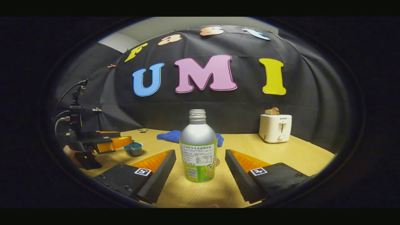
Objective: Open the teacup lid with one hand, grasp the water bottle and pour water into the teacup with the other hand; after pouring, place the water bottle on the coaster and then close the teacup lid.
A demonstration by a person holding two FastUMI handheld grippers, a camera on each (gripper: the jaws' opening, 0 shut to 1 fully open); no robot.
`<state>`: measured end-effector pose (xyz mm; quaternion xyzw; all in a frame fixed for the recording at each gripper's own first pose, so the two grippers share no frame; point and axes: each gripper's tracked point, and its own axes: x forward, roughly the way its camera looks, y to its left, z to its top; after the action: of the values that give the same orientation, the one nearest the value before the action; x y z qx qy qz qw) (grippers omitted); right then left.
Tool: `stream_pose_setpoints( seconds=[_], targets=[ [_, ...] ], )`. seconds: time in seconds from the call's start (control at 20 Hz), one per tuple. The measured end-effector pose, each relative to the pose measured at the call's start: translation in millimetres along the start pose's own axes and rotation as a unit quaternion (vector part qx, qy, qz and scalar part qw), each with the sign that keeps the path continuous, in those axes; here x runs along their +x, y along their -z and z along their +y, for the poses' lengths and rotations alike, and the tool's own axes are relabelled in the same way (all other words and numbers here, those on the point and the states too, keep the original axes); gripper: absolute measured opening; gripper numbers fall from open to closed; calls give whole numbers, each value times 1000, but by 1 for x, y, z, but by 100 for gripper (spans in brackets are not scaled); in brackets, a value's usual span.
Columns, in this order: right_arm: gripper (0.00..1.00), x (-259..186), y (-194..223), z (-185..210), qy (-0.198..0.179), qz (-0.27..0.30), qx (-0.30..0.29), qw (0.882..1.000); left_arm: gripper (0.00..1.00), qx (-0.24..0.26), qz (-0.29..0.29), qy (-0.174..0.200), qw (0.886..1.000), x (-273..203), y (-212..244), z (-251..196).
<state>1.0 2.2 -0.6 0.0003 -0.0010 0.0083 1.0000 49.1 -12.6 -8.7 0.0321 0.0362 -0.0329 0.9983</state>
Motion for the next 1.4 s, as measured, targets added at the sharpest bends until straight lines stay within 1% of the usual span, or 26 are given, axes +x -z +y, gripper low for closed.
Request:
stream_pose_setpoints(
  seconds=[0.1, 0.25, 0.45, 0.5, 0.55, 0.6, 0.8, 0.9, 0.95, 1.0, 1.05, 1.15, 1.3, 1.4],
  targets=[
    [98, 0, 0, 1, -1, 0, 0, 1000, 83, 9, 17, 4, 1000, 6, 6, -1],
    [98, 0, 0, 2, -6, 0, 0, 1000, 71, 8, 40, 2, 999, 14, 11, 2],
    [98, 0, -1, 3, -9, 0, 0, 1000, 66, -1, 68, 3, 998, 22, 20, 3],
    [98, 0, 0, 4, -11, 0, 0, 1000, 65, 3, 71, 4, 997, 24, 20, 3],
    [98, 0, 0, 4, -11, 0, 0, 1000, 61, 8, 74, 3, 997, 26, 21, 2],
    [98, 0, -1, 4, -11, 0, 0, 1000, 59, 12, 75, 4, 997, 26, 21, 1],
    [98, 1, 0, 3, -11, 0, 0, 1000, 55, 23, 77, 4, 997, 29, 21, 1],
    [98, 1, 0, 3, -12, 0, 0, 1000, 46, 26, 75, 1, 997, 30, 20, 2],
    [98, 1, 0, 3, -12, 0, 0, 1000, 39, 26, 74, 0, 997, 30, 19, 3],
    [98, 1, 0, 3, -12, 0, 0, 1000, 39, 25, 73, 0, 997, 30, 19, 3],
    [98, 1, 0, 3, -12, 0, 0, 1000, 34, 22, 71, 1, 997, 28, 18, 3],
    [98, 1, 0, 3, -12, 0, 0, 1000, 33, 11, 60, 8, 998, 25, 14, 3],
    [98, 1, 1, 3, -12, 0, 1, 1000, 31, -9, 39, 1, 999, 20, 9, 10],
    [98, 2, 0, 2, -8, 0, 1, 1000, 31, -32, 28, -5, 999, 12, 6, 14]
  ],
)
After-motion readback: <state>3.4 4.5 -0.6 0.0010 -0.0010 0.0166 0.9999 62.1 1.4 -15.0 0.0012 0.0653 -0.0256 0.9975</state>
